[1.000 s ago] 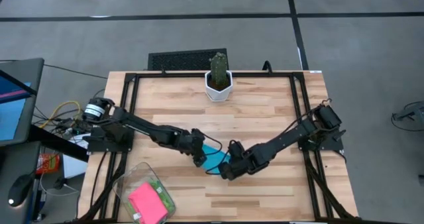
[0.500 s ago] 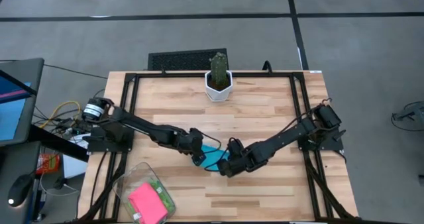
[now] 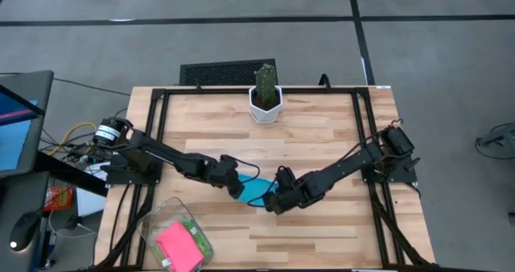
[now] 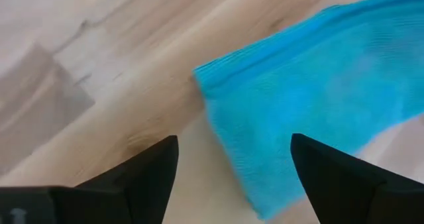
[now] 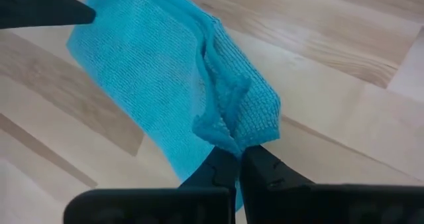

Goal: Fold microfiber towels
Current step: Put the folded blue microfiber cloth into the transparent bin, then return to Home Position

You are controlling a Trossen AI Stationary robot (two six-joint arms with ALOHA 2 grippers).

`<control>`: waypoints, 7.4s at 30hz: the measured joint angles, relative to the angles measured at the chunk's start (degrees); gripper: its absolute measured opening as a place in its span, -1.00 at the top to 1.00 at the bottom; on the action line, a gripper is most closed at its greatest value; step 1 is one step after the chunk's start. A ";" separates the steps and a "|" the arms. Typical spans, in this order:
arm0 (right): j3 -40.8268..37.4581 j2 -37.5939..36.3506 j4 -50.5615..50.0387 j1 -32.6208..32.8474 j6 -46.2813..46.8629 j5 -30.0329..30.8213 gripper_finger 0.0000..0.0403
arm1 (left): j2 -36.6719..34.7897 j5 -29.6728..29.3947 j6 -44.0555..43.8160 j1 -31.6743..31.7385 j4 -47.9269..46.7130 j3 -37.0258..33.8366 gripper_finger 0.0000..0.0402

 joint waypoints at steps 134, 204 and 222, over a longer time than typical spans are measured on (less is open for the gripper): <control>-0.07 -8.70 -16.53 6.02 -5.91 8.77 0.05 | -13.09 8.10 -30.72 -46.16 -40.98 14.98 0.19; -73.02 -102.16 50.74 3.02 -67.05 22.10 0.00 | -93.48 -4.61 46.71 -41.83 26.43 -49.43 -0.56; -73.02 -102.14 50.12 3.02 -67.03 22.05 0.00 | -92.98 -4.79 42.70 -41.83 20.43 -49.04 -0.56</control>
